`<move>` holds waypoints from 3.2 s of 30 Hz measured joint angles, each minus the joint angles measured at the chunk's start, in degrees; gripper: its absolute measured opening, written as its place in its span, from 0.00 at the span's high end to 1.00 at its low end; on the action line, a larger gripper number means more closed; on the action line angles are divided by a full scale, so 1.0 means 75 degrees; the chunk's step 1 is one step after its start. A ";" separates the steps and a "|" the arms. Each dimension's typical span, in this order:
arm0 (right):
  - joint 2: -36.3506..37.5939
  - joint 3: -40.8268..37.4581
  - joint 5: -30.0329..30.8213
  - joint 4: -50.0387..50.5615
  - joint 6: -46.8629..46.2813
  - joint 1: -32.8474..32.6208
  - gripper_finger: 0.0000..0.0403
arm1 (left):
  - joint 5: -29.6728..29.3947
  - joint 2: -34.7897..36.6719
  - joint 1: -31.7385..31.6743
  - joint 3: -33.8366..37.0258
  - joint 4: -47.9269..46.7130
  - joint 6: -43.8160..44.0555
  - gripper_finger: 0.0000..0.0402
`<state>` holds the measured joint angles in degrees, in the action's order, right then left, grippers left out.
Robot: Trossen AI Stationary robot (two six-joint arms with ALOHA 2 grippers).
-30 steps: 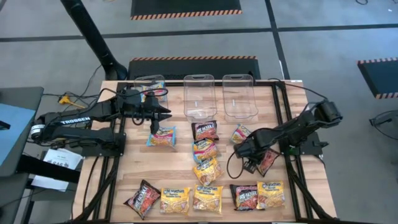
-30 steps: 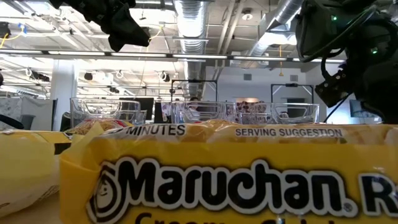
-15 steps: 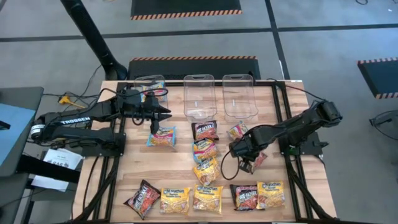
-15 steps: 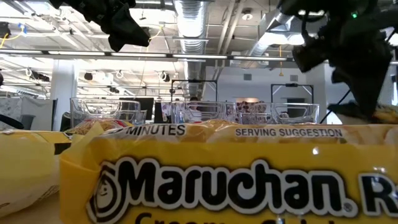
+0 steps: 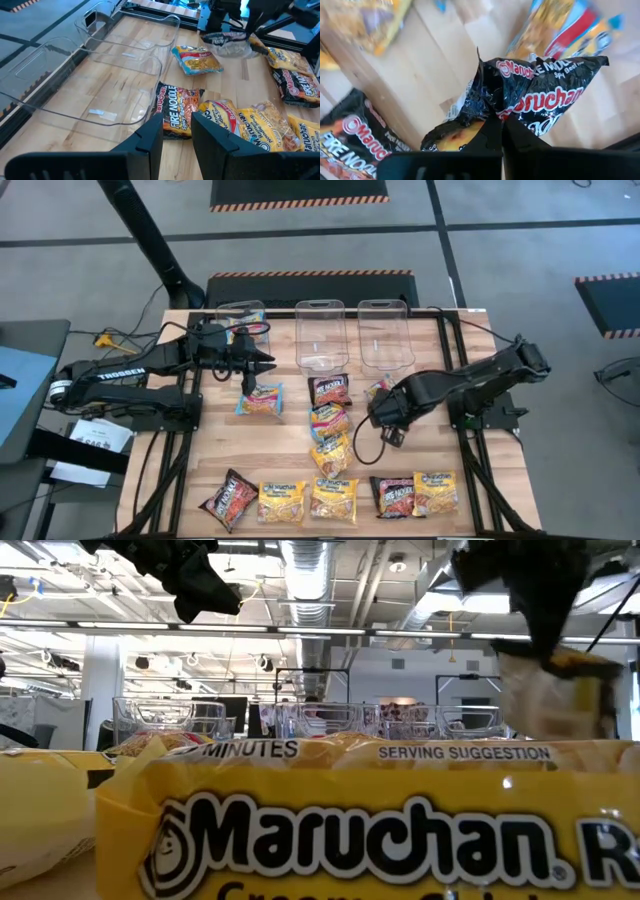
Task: Sort Maruchan noodles
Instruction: Put the black noodle pack into the right transparent bin
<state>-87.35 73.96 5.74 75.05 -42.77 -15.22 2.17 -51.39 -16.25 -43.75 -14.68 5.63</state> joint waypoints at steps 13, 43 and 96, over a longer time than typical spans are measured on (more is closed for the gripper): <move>0.0009 0.2170 0.2343 0.0849 0.0891 0.0620 0.99 | 0.0000 0.0000 0.0003 0.0000 0.0000 0.0000 0.78; -0.1965 0.2593 0.5338 -0.0682 0.3766 0.5126 0.99 | 0.0000 0.0000 0.0003 0.0000 -0.0044 0.0026 0.78; -0.3083 0.2596 0.3125 -0.1390 0.4170 0.6557 0.64 | 0.0000 0.0000 0.0000 0.0000 -0.0204 -0.0047 0.78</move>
<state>-110.48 93.43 29.18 64.63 -11.50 33.95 2.17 -51.40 -16.25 -43.75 -16.21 5.28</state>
